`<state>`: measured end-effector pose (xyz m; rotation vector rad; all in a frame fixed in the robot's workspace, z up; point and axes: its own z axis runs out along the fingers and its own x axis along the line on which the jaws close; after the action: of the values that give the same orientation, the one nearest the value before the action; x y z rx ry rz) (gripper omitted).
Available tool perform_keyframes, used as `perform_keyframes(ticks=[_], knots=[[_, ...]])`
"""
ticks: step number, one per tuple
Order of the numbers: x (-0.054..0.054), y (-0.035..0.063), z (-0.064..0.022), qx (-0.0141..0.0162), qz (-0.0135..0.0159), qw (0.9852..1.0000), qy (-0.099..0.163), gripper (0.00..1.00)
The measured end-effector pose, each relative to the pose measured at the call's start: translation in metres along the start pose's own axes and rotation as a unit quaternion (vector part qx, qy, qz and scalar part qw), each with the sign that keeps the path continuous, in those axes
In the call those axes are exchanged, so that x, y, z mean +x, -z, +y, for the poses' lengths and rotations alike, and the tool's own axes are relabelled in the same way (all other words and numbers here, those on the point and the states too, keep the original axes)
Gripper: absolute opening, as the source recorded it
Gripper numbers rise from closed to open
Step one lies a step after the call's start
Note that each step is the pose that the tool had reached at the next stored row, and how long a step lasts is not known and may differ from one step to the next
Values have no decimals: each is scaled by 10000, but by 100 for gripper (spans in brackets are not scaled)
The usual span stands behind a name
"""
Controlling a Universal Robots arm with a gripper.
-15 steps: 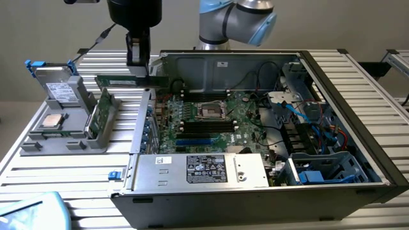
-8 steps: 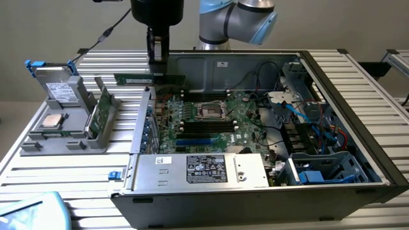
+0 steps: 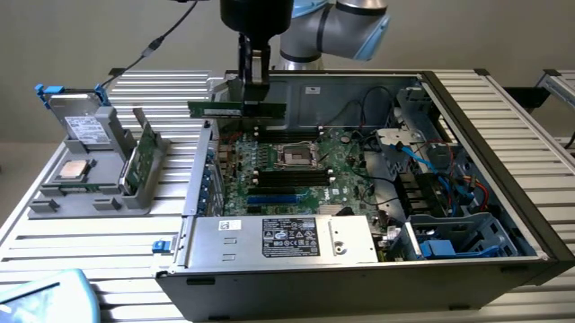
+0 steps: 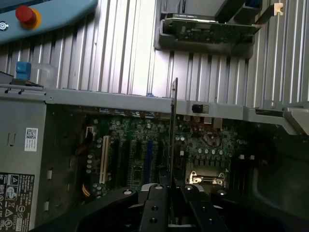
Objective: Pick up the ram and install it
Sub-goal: 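Pick up the ram and move it above insertion slot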
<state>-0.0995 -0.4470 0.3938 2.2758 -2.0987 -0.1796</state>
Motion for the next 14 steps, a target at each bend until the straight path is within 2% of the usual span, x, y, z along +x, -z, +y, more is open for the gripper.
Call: perform_keyframes(ticks=[4, 14], knots=[[4, 19, -163, 2, -24, 10000, 3, 14], [8, 62, -546, 9, -105, 9999, 13, 14]])
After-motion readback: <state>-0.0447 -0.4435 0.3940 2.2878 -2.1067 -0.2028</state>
